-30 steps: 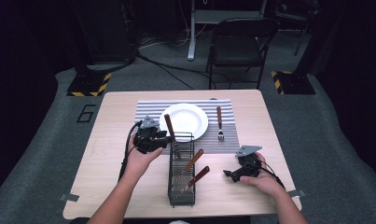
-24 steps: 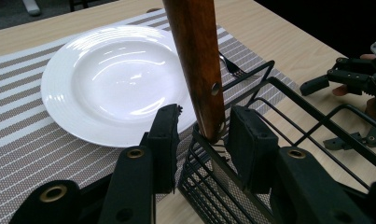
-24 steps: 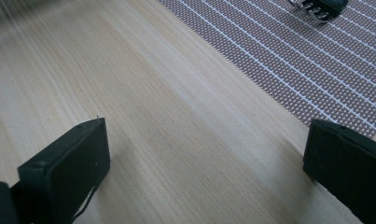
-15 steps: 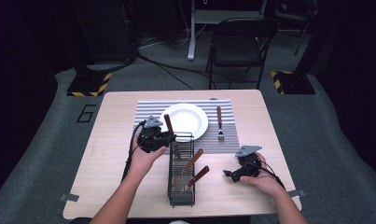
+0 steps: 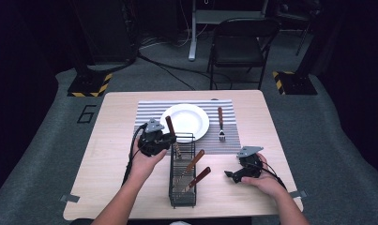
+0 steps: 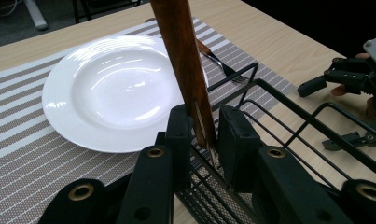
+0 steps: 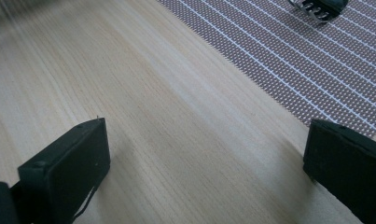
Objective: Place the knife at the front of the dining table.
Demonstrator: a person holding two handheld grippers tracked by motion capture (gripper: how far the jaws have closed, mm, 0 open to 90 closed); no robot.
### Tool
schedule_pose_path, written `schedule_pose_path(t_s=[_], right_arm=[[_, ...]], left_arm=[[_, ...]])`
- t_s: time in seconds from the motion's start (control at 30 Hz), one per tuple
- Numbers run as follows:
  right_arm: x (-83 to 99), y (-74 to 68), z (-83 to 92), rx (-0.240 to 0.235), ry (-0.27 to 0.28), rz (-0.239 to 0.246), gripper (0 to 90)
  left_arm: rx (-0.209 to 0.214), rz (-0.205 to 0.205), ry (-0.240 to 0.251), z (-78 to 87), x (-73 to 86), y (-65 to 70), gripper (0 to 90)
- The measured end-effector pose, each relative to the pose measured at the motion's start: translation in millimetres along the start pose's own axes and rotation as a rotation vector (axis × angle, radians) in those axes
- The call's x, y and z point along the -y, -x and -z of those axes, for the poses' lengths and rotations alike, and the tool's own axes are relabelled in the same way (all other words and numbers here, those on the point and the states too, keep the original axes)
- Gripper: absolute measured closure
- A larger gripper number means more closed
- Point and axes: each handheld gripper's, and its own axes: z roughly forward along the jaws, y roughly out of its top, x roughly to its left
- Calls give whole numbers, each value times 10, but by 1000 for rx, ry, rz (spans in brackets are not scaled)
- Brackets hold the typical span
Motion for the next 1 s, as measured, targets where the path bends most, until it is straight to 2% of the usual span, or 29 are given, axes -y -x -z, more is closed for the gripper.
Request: schedule_pose_path(t_s=[0.17, 0.43, 1.0], right_arm=[[0, 0, 0, 0, 0, 0, 0], [0, 0, 0, 0, 0, 0, 0], [0, 0, 0, 0, 0, 0, 0]], left_arm=[[18, -29, 6, 21, 8, 86, 771], [56, -30, 28, 3, 19, 163, 801], [54, -50, 20, 2, -29, 202, 807]])
